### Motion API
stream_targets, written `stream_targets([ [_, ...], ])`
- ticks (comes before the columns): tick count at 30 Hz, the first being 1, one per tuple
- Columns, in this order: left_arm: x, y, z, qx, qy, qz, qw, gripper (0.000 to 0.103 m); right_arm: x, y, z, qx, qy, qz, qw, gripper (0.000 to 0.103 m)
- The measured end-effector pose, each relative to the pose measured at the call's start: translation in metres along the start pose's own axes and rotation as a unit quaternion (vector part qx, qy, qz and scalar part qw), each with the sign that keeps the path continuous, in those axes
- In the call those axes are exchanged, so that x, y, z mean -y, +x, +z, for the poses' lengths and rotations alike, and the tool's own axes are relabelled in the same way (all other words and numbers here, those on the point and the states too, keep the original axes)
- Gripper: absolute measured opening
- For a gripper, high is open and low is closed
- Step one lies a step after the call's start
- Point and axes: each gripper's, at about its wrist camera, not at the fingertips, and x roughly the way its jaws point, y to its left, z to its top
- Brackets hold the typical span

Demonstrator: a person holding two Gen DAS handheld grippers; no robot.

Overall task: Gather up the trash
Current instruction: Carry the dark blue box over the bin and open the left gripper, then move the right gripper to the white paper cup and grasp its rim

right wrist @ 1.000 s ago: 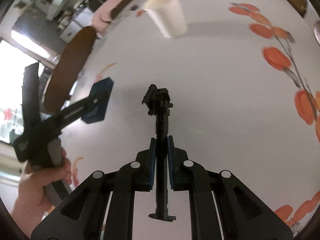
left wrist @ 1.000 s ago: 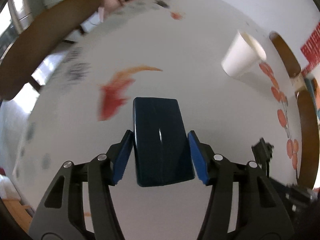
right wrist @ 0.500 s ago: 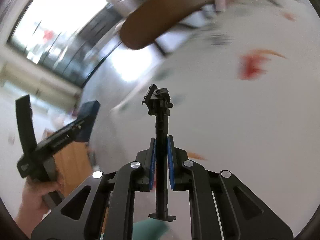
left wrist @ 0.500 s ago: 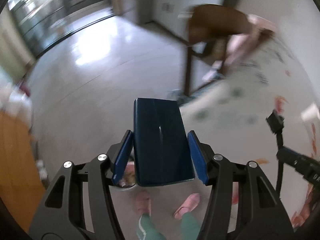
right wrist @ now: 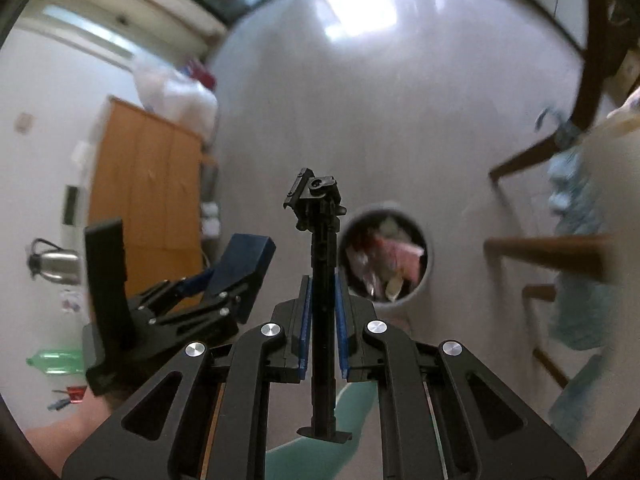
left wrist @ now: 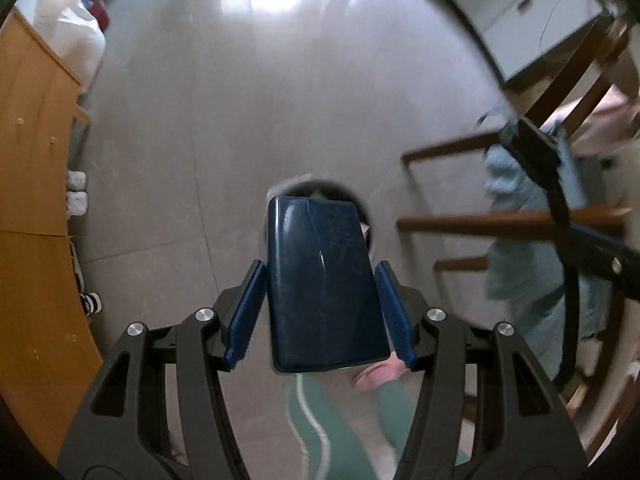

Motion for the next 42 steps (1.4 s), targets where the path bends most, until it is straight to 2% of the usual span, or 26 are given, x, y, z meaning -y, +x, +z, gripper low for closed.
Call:
stream_targets([
  [6, -0.017, 0.126, 0.001, -0.051, -0.005, -0.027, 0.9983, 0.053, 0.050, 0.147, 0.015, -0.071, 0.036, -0.026, 0.996, 0.012],
  [7, -0.019, 0.152, 0.002, -0.058, -0.012, -0.033, 0.9977, 0.053, 0.058, 0.166, 0.016, -0.077, 0.039, -0.025, 0.996, 0.012],
  [11, -0.027, 0.215, 0.004, -0.069, -0.021, -0.048, 0.9962, 0.054, 0.079, 0.244, 0.021, -0.098, 0.045, -0.025, 0.994, 0.012],
  [12, -0.028, 0.230, 0.005, -0.075, -0.025, -0.051, 0.9956, 0.056, 0.081, 0.253, 0.018, -0.097, 0.039, -0.030, 0.994, 0.016],
  [13, -0.030, 0.240, 0.003, -0.082, -0.030, -0.053, 0.9948, 0.068, 0.083, 0.261, 0.020, -0.098, 0.034, -0.036, 0.994, 0.016],
  [14, -0.031, 0.249, 0.003, -0.092, -0.034, -0.051, 0.9939, 0.074, 0.086, 0.267, 0.022, -0.101, 0.033, -0.041, 0.993, 0.022],
  [15, -0.032, 0.253, 0.002, -0.095, -0.035, -0.043, 0.9938, 0.080, 0.089, 0.271, 0.023, -0.106, 0.039, -0.045, 0.993, 0.038],
  [16, -0.033, 0.255, 0.000, -0.097, -0.037, -0.033, 0.9940, 0.084, 0.093, 0.267, 0.024, -0.104, 0.045, -0.051, 0.992, 0.045],
  [17, -0.035, 0.254, 0.000, -0.098, -0.039, -0.034, 0.9939, 0.085, 0.094, 0.261, 0.024, -0.097, 0.049, -0.057, 0.992, 0.054],
  [22, -0.043, 0.217, -0.001, -0.077, -0.042, -0.041, 0.9953, 0.088, 0.085, 0.222, 0.027, -0.069, 0.053, -0.043, 0.995, 0.055],
  [26, -0.042, 0.141, -0.007, -0.037, -0.036, -0.040, 0.9979, 0.088, 0.060, 0.162, 0.026, -0.033, 0.044, -0.017, 0.998, 0.055],
  [31, -0.028, 0.024, -0.006, 0.015, -0.021, -0.028, 0.9993, 0.090, 0.009, 0.041, 0.014, 0.041, 0.023, 0.034, 0.998, 0.055],
  [35, 0.001, -0.071, -0.003, 0.067, 0.010, -0.022, 0.9975, 0.096, -0.004, -0.059, -0.005, 0.116, 0.021, 0.050, 0.992, 0.055],
  [36, 0.013, -0.092, -0.002, 0.080, 0.021, -0.027, 0.9962, 0.096, -0.002, -0.088, -0.013, 0.141, 0.025, 0.052, 0.988, 0.058],
  [39, 0.055, -0.139, 0.004, 0.099, 0.062, -0.036, 0.9926, 0.096, 0.017, -0.156, -0.040, 0.195, 0.043, 0.038, 0.979, 0.064],
  [42, 0.109, -0.169, 0.006, 0.102, 0.107, -0.067, 0.9868, 0.096, 0.051, -0.213, -0.070, 0.231, 0.072, 0.006, 0.970, 0.065],
])
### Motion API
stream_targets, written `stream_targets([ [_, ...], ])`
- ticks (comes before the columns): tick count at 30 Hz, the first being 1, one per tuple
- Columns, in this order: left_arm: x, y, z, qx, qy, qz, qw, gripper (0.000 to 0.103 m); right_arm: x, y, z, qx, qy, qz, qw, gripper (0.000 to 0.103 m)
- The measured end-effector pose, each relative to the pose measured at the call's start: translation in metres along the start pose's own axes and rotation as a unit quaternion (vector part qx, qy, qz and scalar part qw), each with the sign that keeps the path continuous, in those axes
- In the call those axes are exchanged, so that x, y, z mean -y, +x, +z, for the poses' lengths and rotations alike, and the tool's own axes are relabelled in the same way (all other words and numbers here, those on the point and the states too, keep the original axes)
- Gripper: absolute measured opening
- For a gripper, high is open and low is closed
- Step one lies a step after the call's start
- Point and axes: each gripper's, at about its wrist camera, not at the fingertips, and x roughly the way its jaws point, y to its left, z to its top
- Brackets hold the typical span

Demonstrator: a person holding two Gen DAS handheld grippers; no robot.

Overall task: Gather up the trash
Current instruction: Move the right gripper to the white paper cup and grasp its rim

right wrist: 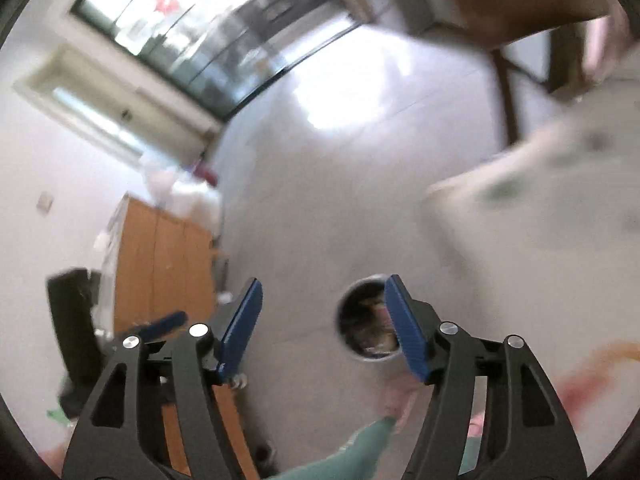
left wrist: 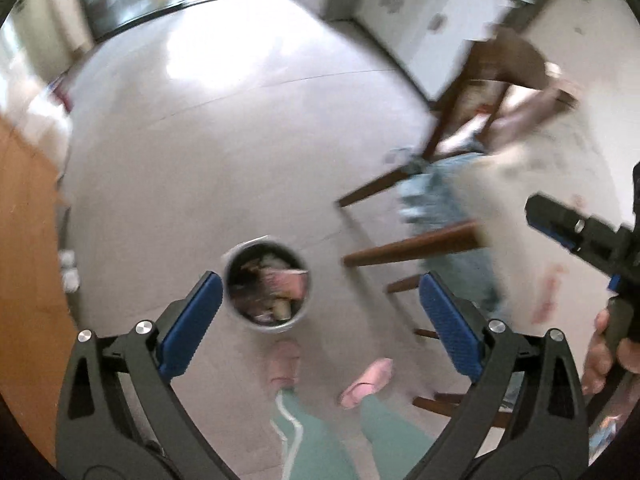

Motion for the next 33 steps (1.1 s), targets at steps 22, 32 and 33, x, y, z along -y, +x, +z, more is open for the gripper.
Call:
stream_targets([
  [22, 0.362, 0.010, 0.015, 0.017, 0.169, -0.116, 0.9785, 0.096, 0.319, -0.281, -0.008, 0.187, 0.126, -0.227, 0.947, 0.061],
  [32, 0.392, 0.033, 0.012, -0.002, 0.156, -0.090, 0.9837, 0.096, 0.387, -0.259, 0.013, 0.132, 0.119, -0.238, 0.955, 0.037],
  [33, 0.391, 0.035, 0.012, -0.004, 0.152, -0.088, 0.9845, 0.096, 0.393, -0.252, 0.015, 0.122, 0.117, -0.241, 0.956, 0.033],
])
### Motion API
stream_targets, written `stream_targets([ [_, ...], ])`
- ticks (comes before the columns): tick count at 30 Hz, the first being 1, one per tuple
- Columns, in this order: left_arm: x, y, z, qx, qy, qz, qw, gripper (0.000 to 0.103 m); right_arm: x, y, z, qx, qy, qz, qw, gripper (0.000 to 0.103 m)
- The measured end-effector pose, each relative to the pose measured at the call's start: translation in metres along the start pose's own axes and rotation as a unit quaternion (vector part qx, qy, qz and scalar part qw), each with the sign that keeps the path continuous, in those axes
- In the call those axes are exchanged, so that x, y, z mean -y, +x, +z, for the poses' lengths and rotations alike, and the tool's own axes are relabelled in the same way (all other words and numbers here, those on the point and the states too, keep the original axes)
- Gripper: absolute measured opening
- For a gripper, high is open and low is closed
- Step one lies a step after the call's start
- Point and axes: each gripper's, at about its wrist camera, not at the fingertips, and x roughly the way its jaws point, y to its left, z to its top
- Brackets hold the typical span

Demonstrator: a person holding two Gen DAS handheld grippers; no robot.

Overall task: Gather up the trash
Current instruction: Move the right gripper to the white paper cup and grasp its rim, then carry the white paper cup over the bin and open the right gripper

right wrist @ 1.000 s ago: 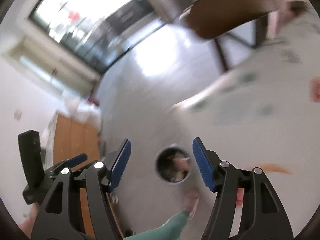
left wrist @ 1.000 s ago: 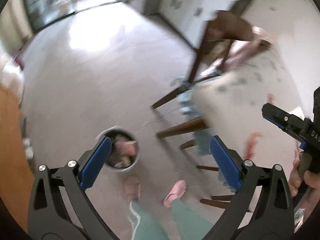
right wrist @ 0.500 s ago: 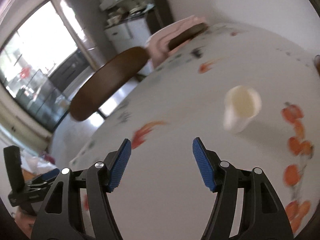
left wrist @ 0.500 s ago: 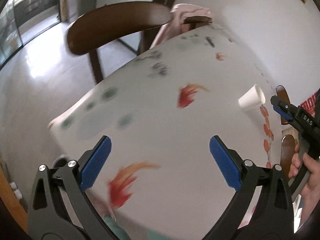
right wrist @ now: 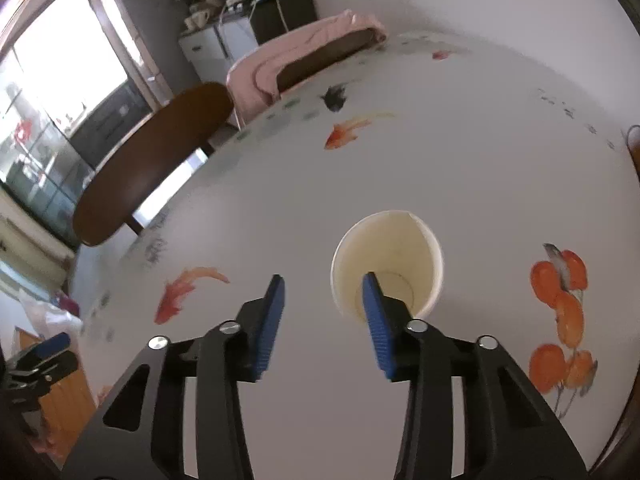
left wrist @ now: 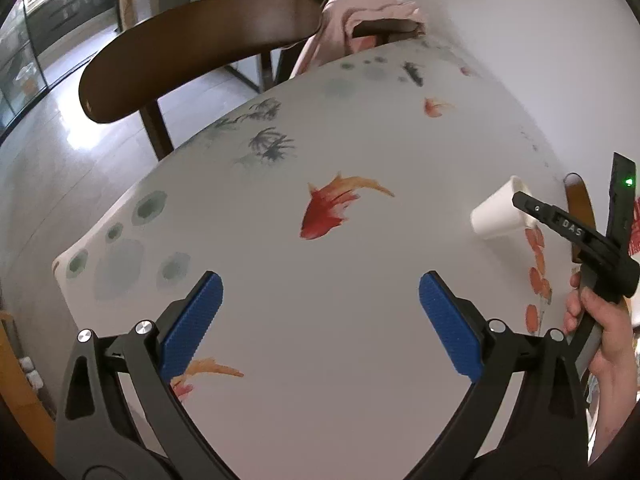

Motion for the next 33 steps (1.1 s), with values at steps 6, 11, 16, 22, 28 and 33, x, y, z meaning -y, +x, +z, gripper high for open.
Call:
stream_targets([
  [6, -0.012, 0.013, -0.005, -0.007, -0.011, 0.016, 0.9998, 0.096, 0.006, 0.020, -0.003, -0.013, 0.016, 0.001, 1.000, 0.009],
  [11, -0.025, 0.011, -0.009, 0.000, -0.016, 0.017, 0.9997, 0.096, -0.007, 0.006, -0.002, -0.002, 0.008, 0.018, 1.000, 0.005],
  [16, -0.050, -0.009, -0.010, 0.025, -0.026, 0.027, 0.9990, 0.096, -0.066, -0.018, 0.000, 0.015, -0.046, 0.072, 0.996, 0.004],
  [22, -0.117, -0.043, -0.020, 0.055, -0.074, 0.058, 0.9940, 0.096, -0.177, -0.021, -0.007, 0.005, -0.113, 0.157, 0.981, 0.004],
  [28, -0.203, -0.077, -0.045, 0.075, -0.139, 0.096, 0.9828, 0.096, -0.309, -0.002, -0.032, -0.032, -0.185, 0.228, 0.955, 0.004],
  [33, -0.285, -0.107, -0.079, 0.082, -0.197, 0.135, 0.9676, 0.096, -0.408, 0.010, -0.059, -0.065, -0.233, 0.271, 0.932, 0.004],
])
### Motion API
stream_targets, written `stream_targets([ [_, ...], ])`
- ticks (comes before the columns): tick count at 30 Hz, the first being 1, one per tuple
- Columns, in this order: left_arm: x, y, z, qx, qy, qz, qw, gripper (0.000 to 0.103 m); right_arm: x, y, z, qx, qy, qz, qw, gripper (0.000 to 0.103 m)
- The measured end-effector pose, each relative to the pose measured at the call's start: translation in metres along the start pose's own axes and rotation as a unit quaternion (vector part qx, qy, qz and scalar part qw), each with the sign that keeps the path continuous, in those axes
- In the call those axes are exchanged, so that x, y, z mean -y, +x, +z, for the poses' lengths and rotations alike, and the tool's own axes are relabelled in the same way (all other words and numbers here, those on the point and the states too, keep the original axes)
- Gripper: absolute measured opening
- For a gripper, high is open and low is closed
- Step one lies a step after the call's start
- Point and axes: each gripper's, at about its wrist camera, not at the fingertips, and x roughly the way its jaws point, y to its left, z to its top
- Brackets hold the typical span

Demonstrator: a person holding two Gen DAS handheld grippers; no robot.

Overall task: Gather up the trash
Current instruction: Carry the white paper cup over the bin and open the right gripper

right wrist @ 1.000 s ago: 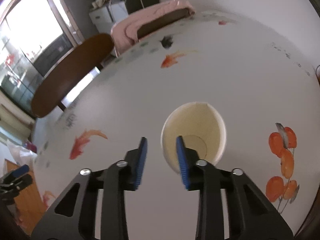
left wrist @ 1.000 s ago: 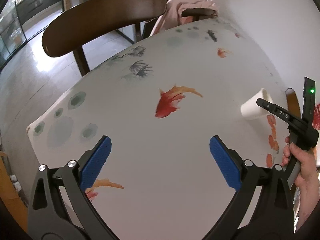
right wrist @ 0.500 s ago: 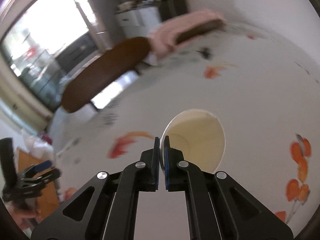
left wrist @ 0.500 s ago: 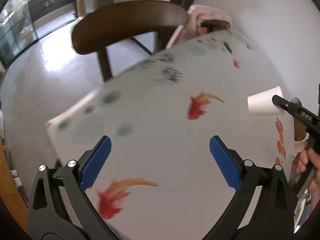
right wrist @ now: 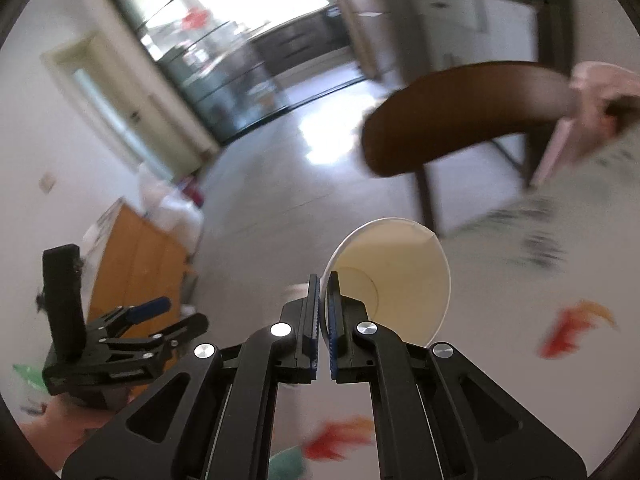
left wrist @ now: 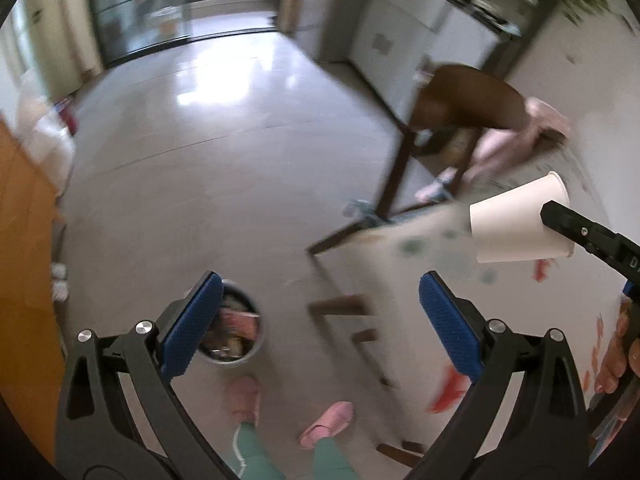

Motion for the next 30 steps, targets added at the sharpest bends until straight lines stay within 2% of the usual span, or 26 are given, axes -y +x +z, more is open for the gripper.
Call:
stream_targets([
  [3, -0.052, -0.001, -0.001, -0.003, -0.035, 0.022, 0.9991, 0.096, -0.047, 0.038, 0.005, -0.024, -0.021, 0.027, 0.999, 0.004],
  [7, -0.111, 0.002, -0.005, -0.013, -0.071, 0.044, 0.9964, 0.096, -0.091, 0.077, 0.005, -0.053, -0.032, 0.051, 0.997, 0.005],
  [12, -0.156, 0.011, -0.009, -0.027, -0.097, 0.056, 0.9933, 0.096, -0.130, 0.123, -0.002, -0.092, -0.042, 0.064, 0.993, 0.005],
  [16, -0.185, 0.023, -0.014, -0.042, -0.115, 0.065, 0.9904, 0.096, -0.147, 0.159, -0.014, -0.127, -0.038, 0.066, 0.989, 0.004],
  [23, -0.237, 0.047, -0.040, -0.077, -0.142, 0.075, 0.9841, 0.096, -0.162, 0.217, -0.043, -0.185, -0.030, 0.055, 0.981, 0.005],
  [30, -0.263, 0.087, -0.060, -0.110, -0.154, 0.068, 0.9795, 0.096, -0.163, 0.268, -0.067, -0.234, -0.021, 0.037, 0.971, 0.004],
])
